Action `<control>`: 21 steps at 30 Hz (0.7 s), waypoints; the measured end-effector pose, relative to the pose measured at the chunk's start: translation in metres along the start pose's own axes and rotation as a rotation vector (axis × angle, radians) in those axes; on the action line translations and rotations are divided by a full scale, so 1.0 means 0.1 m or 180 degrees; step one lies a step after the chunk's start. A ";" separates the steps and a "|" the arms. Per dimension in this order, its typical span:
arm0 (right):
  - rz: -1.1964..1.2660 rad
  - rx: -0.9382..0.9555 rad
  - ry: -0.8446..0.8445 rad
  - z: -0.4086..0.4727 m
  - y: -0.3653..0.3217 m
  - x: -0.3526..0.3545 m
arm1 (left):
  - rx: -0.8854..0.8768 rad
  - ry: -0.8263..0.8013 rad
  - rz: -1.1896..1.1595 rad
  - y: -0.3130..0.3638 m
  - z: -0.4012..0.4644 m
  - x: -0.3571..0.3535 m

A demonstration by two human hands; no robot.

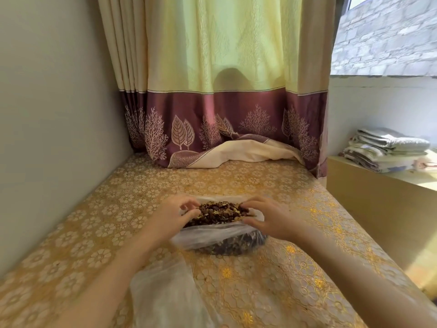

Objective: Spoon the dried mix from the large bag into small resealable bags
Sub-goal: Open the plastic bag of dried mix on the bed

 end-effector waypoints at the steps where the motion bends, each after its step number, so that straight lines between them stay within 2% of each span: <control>1: -0.0111 0.0076 -0.0205 -0.06 -0.03 -0.04 | -0.0087 -0.0135 0.0110 0.04 -0.09 -0.02; 4: -0.0390 0.0137 -0.0267 -0.17 -0.07 -0.05 | -0.0215 -0.0343 0.0423 0.08 -0.30 -0.09; 7: -0.0856 0.0324 0.0135 -0.26 -0.10 -0.03 | -0.0591 -0.0235 0.0811 0.12 -0.46 -0.15; 10: -0.1468 0.0775 0.0460 -0.41 -0.24 -0.08 | -0.1003 -0.0069 0.1133 0.21 -0.57 -0.21; 12: -0.1373 0.0983 0.0752 -0.54 -0.31 -0.12 | -0.1029 -0.0104 0.1204 0.25 -0.62 -0.25; 15: -0.1349 0.0855 0.0911 -0.63 -0.34 -0.16 | -0.0970 -0.0050 0.1290 0.28 -0.68 -0.30; 18: -0.1201 0.0495 0.1055 -0.62 -0.35 -0.20 | -0.0861 0.0262 0.1216 0.33 -0.70 -0.28; 21: -0.0947 0.0205 0.0994 -0.60 -0.33 -0.24 | -0.0719 0.0401 0.1134 0.30 -0.70 -0.29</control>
Point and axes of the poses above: each hand's wrist, its own z-axis towards the middle knuckle, its own x-axis out of the back of the hand, y = z × x, the point moved 4 cm from there along z, towards the middle knuckle, and after that the axes turned 13 degrees about y, right-handed, at the moved point
